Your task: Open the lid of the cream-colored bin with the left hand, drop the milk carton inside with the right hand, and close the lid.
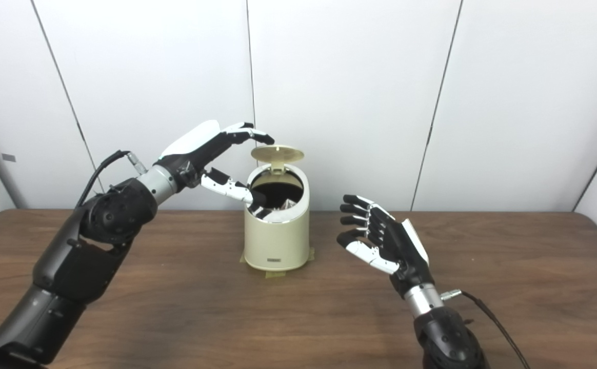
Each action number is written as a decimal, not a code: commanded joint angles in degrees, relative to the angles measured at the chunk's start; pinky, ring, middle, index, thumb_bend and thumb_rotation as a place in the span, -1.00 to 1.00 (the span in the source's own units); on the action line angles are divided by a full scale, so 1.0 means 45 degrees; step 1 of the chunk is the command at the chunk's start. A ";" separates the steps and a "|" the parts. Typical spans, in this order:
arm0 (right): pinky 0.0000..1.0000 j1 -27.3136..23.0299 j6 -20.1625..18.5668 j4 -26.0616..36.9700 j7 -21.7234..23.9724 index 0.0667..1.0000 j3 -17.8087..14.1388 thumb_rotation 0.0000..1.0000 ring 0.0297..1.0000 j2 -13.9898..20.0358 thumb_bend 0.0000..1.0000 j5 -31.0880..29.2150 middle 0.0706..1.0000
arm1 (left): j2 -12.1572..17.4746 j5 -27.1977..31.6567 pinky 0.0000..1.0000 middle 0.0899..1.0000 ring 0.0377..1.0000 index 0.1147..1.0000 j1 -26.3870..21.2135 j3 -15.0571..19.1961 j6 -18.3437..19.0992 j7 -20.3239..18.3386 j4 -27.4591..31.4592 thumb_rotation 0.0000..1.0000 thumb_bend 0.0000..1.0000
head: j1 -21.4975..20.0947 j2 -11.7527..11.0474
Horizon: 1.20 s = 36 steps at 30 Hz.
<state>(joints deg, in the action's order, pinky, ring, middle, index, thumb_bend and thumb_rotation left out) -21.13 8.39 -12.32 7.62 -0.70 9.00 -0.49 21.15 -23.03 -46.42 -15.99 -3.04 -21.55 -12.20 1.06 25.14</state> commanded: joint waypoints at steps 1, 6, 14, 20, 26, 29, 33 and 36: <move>0.27 -0.0527 0.0433 0.0247 -0.0114 0.59 -0.0086 -0.01 0.48 0.0020 0.10 -0.0075 0.56 | 0.0182 0.0173 0.87 0.76 0.99 0.59 -0.0390 0.0204 0.0006 -0.0120 0.0572 -0.19 0.96 | 0.0003 0.0022; 0.24 -0.0492 0.0387 0.0275 -0.0140 0.60 -0.0082 -0.06 0.47 -0.0018 0.05 -0.0066 0.56 | 0.0206 0.0333 0.95 0.73 1.00 0.61 -0.0122 0.0170 -0.0067 -0.0481 0.0876 -0.19 0.96 | -0.0028 0.0045; 0.20 -0.0445 0.0293 0.0423 -0.0164 0.59 -0.0057 -0.09 0.44 -0.0071 -0.02 -0.0031 0.56 | 0.0206 0.0385 0.99 0.69 1.00 0.62 0.0357 0.0037 -0.0355 -0.0942 0.1314 -0.20 0.95 | -0.0105 0.0133; 0.21 -0.0443 0.0111 0.0504 -0.0218 0.60 -0.0089 -0.09 0.44 -0.0109 0.00 -0.0056 0.56 | 0.0301 0.0173 0.91 0.70 1.00 0.63 0.0619 -0.0171 -0.0480 -0.1231 0.1578 -0.24 0.90 | -0.0165 0.0182; 0.22 -0.0444 0.0129 0.0551 -0.0218 0.61 -0.0055 -0.08 0.47 -0.0075 0.01 -0.0010 0.57 | 0.0277 0.0285 0.93 0.71 1.00 0.65 0.0735 -0.0164 -0.0434 -0.1370 0.1576 -0.24 0.88 | -0.0215 0.0230; 0.23 -0.0442 0.0151 0.0554 -0.0241 0.61 -0.0029 -0.08 0.47 -0.0063 -0.01 0.0076 0.58 | 0.0259 0.0278 0.91 0.71 1.00 0.65 0.0815 -0.0204 -0.0502 -0.1392 0.1566 -0.22 0.89 | -0.0228 0.0268; 0.21 -0.0434 0.0227 0.0552 -0.0192 0.59 -0.0046 -0.14 0.45 -0.0095 -0.04 -0.0037 0.57 | 0.0242 0.0304 0.91 0.71 1.00 0.64 0.0927 -0.0266 -0.0713 -0.1393 0.1500 -0.22 0.88 | -0.0284 0.0333; 0.22 -0.0417 0.0143 0.0666 -0.0223 0.60 -0.0033 -0.10 0.46 -0.0091 -0.02 0.0027 0.57 | 0.0248 0.0261 0.96 0.72 1.00 0.64 0.0958 -0.0293 -0.0884 -0.1388 0.1385 -0.24 0.88 | -0.0314 0.0371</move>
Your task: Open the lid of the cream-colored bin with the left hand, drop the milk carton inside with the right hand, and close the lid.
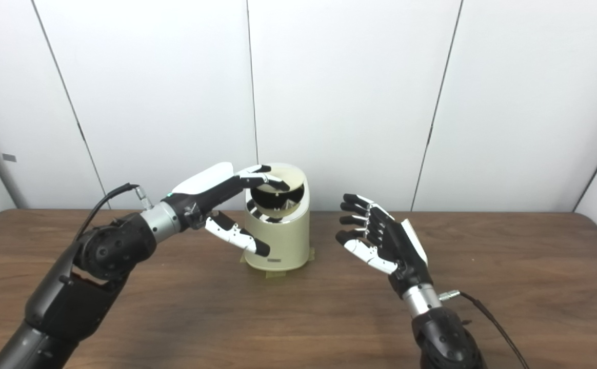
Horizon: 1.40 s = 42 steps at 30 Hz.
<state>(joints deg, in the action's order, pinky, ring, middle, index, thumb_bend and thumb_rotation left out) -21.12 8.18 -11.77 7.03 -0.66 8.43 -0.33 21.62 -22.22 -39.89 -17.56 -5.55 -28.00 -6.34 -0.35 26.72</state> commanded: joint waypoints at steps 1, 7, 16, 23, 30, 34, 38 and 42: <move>0.22 -0.0420 0.0182 0.0559 -0.0090 0.60 -0.0043 -0.10 0.47 0.0037 -0.02 -0.0014 0.57 | 0.0155 -0.0017 0.98 0.72 1.00 0.65 -0.0486 0.0031 -0.0426 0.0108 0.0044 -0.24 0.87 | -0.0009 0.0043; 0.22 -0.0346 0.0041 0.0686 -0.0144 0.59 -0.0061 -0.09 0.46 0.0002 0.00 -0.0005 0.57 | 0.0171 -0.1414 1.00 0.67 1.00 0.63 -0.0424 -0.0189 -0.1409 0.1045 -0.0267 -0.22 0.86 | -0.0024 0.0118; 0.22 -0.0211 0.0053 0.0799 -0.0148 0.57 -0.0069 -0.13 0.45 -0.0033 -0.02 -0.0038 0.58 | 0.0059 -0.4125 1.00 0.67 1.00 0.66 -0.0218 -0.0495 -0.1185 0.2227 -0.0443 -0.28 0.86 | -0.0118 0.0210; 0.22 -0.0138 0.0269 0.0753 -0.0155 0.53 -0.0147 -0.09 0.44 0.0010 0.02 -0.0096 0.57 | -0.0002 -0.4701 1.00 0.70 1.00 0.68 -0.0185 -0.0551 -0.1068 0.2556 -0.0898 -0.27 0.85 | -0.0168 0.0248; 0.20 -0.0061 0.0140 0.0922 -0.0223 0.49 -0.0192 -0.08 0.41 0.0007 0.06 -0.0022 0.55 | 0.0007 -0.4739 1.00 0.70 1.00 0.68 -0.0161 -0.0553 -0.1114 0.2813 -0.1272 -0.29 0.86 | -0.0177 0.0275; 0.18 -0.0020 0.0116 0.1007 -0.0199 0.47 -0.0187 -0.11 0.40 0.0035 0.06 -0.0024 0.54 | 0.0031 -0.4676 1.00 0.69 1.00 0.69 -0.0076 -0.0538 -0.1083 0.2879 -0.1319 -0.32 0.85 | -0.0169 0.0327; 0.20 0.0033 -0.0051 0.1171 -0.0335 0.49 -0.0046 0.00 0.41 0.0146 0.08 0.0633 0.55 | 0.0048 -0.4435 1.00 0.71 0.99 0.70 -0.0012 -0.0519 -0.1163 0.2813 -0.1415 -0.30 0.84 | -0.0160 0.0349; 0.22 0.0042 -0.0154 0.1290 -0.0324 0.50 -0.0041 0.03 0.43 0.0095 0.10 0.0819 0.57 | 0.0057 -0.3984 1.00 0.71 0.93 0.72 0.0016 -0.0520 -0.1039 0.2354 -0.1370 -0.35 0.82 | -0.0144 0.0366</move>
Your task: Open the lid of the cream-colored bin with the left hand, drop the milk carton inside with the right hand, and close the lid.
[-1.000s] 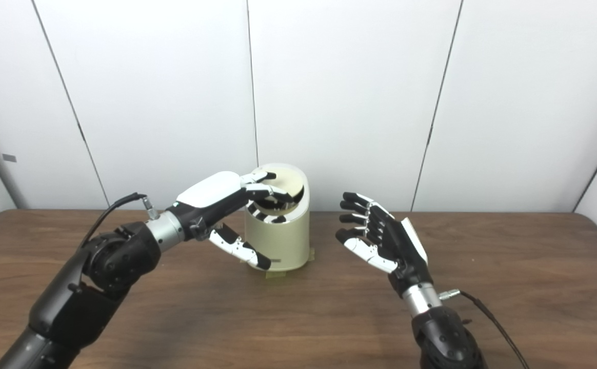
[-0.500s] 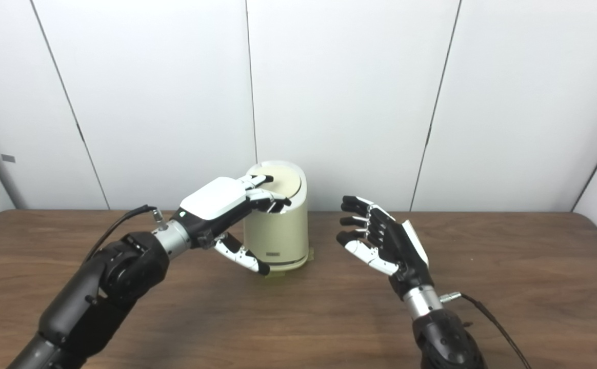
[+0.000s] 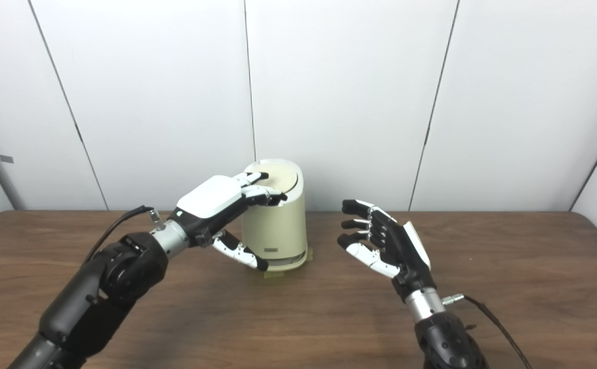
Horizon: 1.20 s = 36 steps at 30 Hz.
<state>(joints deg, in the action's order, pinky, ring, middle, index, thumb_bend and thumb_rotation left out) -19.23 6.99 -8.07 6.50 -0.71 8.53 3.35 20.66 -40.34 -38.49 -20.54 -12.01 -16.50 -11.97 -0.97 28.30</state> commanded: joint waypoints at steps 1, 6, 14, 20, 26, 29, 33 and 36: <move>0.21 -0.0395 0.0160 0.0440 -0.0211 0.49 -0.0040 0.03 0.42 0.0059 0.09 0.0014 0.57 | 0.0272 0.0125 1.00 0.71 0.92 0.72 -0.0287 0.0141 0.0424 -0.0288 -0.0111 -0.36 0.82 | -0.0004 0.0014; 0.20 -0.0521 0.0373 0.0243 -0.0194 0.47 -0.0105 0.02 0.41 0.0014 0.10 -0.0094 0.55 | 0.0268 0.0613 1.00 0.69 0.88 0.71 -0.0073 0.0224 0.0521 -0.0686 0.0280 -0.35 0.83 | 0.0013 0.0012; 0.17 -0.0755 0.0593 -0.0151 -0.0244 0.46 -0.0148 0.07 0.39 0.0035 0.13 -0.0110 0.53 | 0.0397 0.1095 0.99 0.67 0.85 0.69 0.0428 0.0294 0.0526 -0.1191 0.1460 -0.36 0.82 | 0.0037 -0.0005; 0.17 -0.0868 0.0664 -0.0320 -0.0225 0.47 -0.0155 0.05 0.40 0.0050 0.10 -0.0127 0.54 | 0.0483 0.1061 0.98 0.68 0.87 0.69 0.0536 0.0385 0.0538 -0.1077 0.1771 -0.36 0.77 | 0.0017 -0.0107; 0.15 -0.0873 0.0700 -0.0315 -0.0256 0.47 -0.0163 0.04 0.38 0.0037 0.08 -0.0090 0.53 | 0.0502 0.1048 0.97 0.69 0.88 0.70 0.0523 0.0443 0.0597 -0.1085 0.1727 -0.36 0.77 | -0.0029 -0.0114; 0.16 -0.0870 0.0678 -0.0302 -0.0240 0.47 -0.0192 0.02 0.37 0.0053 0.06 -0.0139 0.52 | 0.0450 0.1257 0.94 0.68 0.85 0.68 0.0523 0.0485 0.0492 -0.1063 0.1574 -0.39 0.78 | -0.0007 -0.0075; 0.17 -0.0861 0.0701 -0.0300 -0.0209 0.47 -0.0211 0.00 0.37 0.0062 0.06 -0.0213 0.52 | 0.0263 0.2050 0.97 0.70 0.73 0.69 0.0466 0.0643 0.0305 -0.1049 0.1050 -0.47 0.76 | 0.0004 -0.0049; 0.16 -0.0836 0.0629 -0.0236 -0.0213 0.46 -0.0212 -0.01 0.37 0.0047 0.06 -0.0212 0.52 | 0.0165 0.2424 0.99 0.71 0.63 0.69 0.0334 0.0679 0.0067 -0.0902 0.0542 -0.48 0.75 | -0.0005 -0.0023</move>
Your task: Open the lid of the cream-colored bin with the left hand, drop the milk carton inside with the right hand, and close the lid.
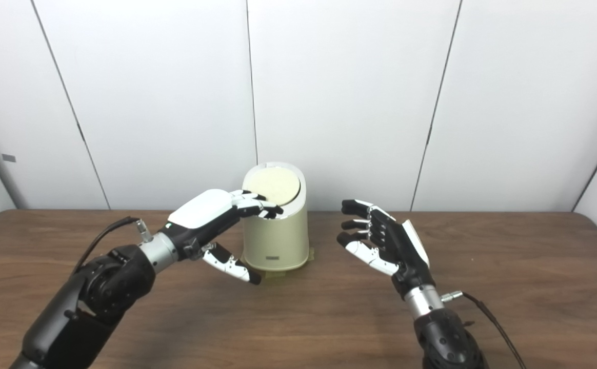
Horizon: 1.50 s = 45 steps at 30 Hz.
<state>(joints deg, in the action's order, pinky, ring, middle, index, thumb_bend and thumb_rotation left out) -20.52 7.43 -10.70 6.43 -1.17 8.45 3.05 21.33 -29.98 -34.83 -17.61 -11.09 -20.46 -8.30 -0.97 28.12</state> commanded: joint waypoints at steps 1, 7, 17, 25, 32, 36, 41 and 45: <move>0.17 -0.0537 0.0492 0.0377 -0.0203 0.46 -0.0108 -0.01 0.38 0.0057 0.07 -0.0137 0.52 | 0.0002 0.0171 1.00 0.71 0.62 0.69 -0.0524 0.0021 -0.0217 0.0034 -0.0418 -0.48 0.75 | -0.0005 0.0019; 0.13 -0.0443 0.0528 0.0486 -0.0285 0.42 -0.0084 0.02 0.33 -0.0010 0.12 -0.0041 0.45 | -0.0045 0.0367 1.00 0.71 0.66 0.69 -0.0754 -0.0033 -0.0798 0.0231 -0.1301 -0.47 0.74 | -0.0030 0.0098; 0.09 -0.0296 0.0604 0.0620 -0.0299 0.40 -0.0086 -0.01 0.30 -0.0059 0.09 -0.0020 0.41 | -0.0260 0.1507 0.38 0.75 0.64 0.68 -0.0987 -0.0013 -0.1289 0.0153 -0.2494 -0.65 0.67 | -0.0097 0.0241; 0.09 -0.0229 0.0571 0.0714 -0.0367 0.36 -0.0097 -0.06 0.28 -0.0094 0.08 0.0026 0.39 | -0.0357 0.1478 0.32 0.79 0.64 0.73 -0.0959 -0.0097 -0.1315 0.0386 -0.2751 -0.67 0.64 | -0.0119 0.0338; 0.09 -0.0221 0.0617 0.0672 -0.0519 0.34 -0.0057 -0.05 0.28 -0.0101 0.11 0.0116 0.39 | -0.0220 0.1344 0.26 0.75 0.57 0.70 -0.0930 -0.0294 -0.1073 0.0317 -0.2582 -0.71 0.63 | -0.0162 0.0393; 0.10 -0.0229 0.0670 0.0617 -0.0579 0.34 -0.0055 -0.05 0.29 -0.0077 0.12 0.0073 0.39 | -0.0056 0.0979 0.29 0.69 0.56 0.64 -0.0921 -0.0499 -0.0893 0.0310 -0.2346 -0.68 0.65 | -0.0171 0.0429; 0.09 -0.0237 0.0683 0.0641 -0.0614 0.34 -0.0070 -0.03 0.28 -0.0049 0.13 0.0102 0.39 | 0.0028 0.0908 0.33 0.59 0.54 0.54 -0.0889 -0.0657 -0.1038 0.0229 -0.2284 -0.70 0.67 | -0.0161 0.0478; 0.08 -0.0241 0.0765 0.0686 -0.0632 0.34 -0.0073 -0.04 0.29 -0.0036 0.10 0.0126 0.40 | 0.0106 0.1106 0.54 0.51 0.45 0.47 -0.0866 -0.0791 -0.1330 0.0079 -0.2327 -0.80 0.67 | -0.0164 0.0505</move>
<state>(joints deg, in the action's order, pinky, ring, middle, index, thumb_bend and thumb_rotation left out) -19.66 8.38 -9.59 4.37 -1.16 7.93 3.79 20.70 -24.61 -39.31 -19.80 -17.20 -16.58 -18.05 -1.67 30.32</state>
